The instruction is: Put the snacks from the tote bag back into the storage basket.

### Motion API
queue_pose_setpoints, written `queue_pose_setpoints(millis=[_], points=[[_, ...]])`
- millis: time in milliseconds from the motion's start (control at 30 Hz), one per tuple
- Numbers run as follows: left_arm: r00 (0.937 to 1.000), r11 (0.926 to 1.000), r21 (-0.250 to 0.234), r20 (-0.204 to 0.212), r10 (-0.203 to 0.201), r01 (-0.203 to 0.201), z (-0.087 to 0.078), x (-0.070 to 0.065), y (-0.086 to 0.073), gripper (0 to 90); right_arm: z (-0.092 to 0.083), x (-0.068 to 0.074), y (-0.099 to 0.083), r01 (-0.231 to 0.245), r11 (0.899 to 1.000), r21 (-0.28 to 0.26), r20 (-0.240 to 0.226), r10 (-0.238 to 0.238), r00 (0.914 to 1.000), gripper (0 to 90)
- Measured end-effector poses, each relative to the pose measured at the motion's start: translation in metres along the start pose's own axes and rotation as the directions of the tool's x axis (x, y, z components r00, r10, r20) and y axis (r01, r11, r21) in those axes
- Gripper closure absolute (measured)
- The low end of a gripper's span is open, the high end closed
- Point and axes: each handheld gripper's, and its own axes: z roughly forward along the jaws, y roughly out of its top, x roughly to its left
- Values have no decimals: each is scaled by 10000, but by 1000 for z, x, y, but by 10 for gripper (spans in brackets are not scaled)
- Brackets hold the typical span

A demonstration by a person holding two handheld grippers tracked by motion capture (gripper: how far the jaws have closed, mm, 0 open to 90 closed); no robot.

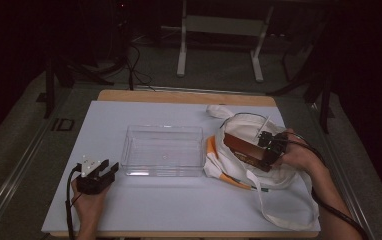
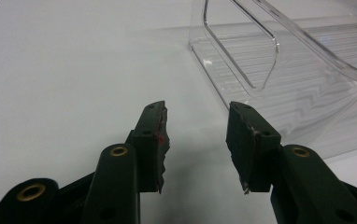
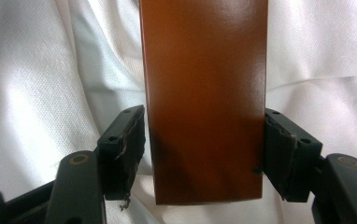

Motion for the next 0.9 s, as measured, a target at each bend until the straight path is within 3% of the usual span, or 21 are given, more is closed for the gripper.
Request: queue_pose_setpoints(millis=[167, 300, 900], points=[[10000, 10000, 0, -1, 0, 0, 0, 0, 0, 578, 5, -5, 0, -186, 9998, 106, -284, 189, 9994, 356], [10000, 10000, -7, 4, -3, 3, 0, 0, 0, 578, 16, -7, -1, -243, 9971, 720, -298, 265, 9992, 368], [10000, 10000, -25, 2, 6, -6, 0, 0, 0, 578, 27, -11, 2, -107, 9958, 905, -556, 157, 9983, 386]])
